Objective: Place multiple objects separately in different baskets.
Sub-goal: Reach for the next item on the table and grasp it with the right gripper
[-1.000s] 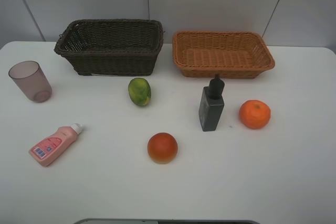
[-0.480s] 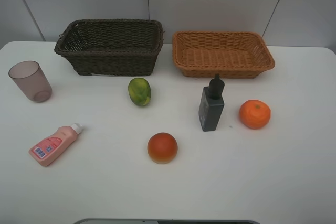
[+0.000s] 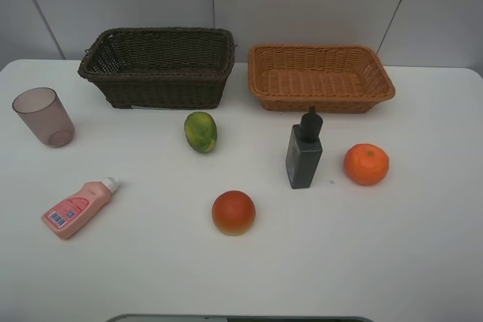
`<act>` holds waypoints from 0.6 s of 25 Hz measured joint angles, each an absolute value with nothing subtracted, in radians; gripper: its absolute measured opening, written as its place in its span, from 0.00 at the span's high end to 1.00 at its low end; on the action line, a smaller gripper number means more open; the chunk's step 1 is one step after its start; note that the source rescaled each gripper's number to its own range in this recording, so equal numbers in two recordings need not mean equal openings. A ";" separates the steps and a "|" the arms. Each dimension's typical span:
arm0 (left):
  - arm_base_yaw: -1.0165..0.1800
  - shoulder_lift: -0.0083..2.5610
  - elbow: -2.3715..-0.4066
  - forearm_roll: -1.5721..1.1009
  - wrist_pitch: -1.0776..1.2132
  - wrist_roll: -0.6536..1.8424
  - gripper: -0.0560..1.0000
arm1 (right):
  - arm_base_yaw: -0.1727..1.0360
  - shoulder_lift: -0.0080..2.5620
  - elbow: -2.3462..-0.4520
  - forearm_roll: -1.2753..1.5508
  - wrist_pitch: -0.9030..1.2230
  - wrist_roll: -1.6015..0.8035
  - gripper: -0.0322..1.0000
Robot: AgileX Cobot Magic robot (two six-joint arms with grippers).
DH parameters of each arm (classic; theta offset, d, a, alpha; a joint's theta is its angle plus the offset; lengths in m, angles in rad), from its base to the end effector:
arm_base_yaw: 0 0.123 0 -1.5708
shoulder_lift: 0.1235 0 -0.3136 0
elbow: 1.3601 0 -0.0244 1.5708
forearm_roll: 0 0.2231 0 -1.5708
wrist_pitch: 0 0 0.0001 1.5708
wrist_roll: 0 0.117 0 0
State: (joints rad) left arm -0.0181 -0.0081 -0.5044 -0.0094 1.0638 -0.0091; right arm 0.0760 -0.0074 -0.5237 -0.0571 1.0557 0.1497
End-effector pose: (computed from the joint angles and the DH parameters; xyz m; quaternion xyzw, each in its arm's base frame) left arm -0.0365 -0.0003 0.2527 0.0040 0.8508 -0.0118 0.5254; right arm -0.0374 -0.0087 0.2590 0.0325 0.8427 0.0321 0.5364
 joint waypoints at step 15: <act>-0.018 -0.008 -0.504 -0.009 1.064 -0.009 0.08 | 0.076 -0.007 -0.524 -0.057 1.056 0.150 0.46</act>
State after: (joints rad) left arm -0.0181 -0.0081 -0.5044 -0.0094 1.0638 -0.0091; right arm 0.0760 -0.0074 -0.5237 -0.0571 1.0557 0.1497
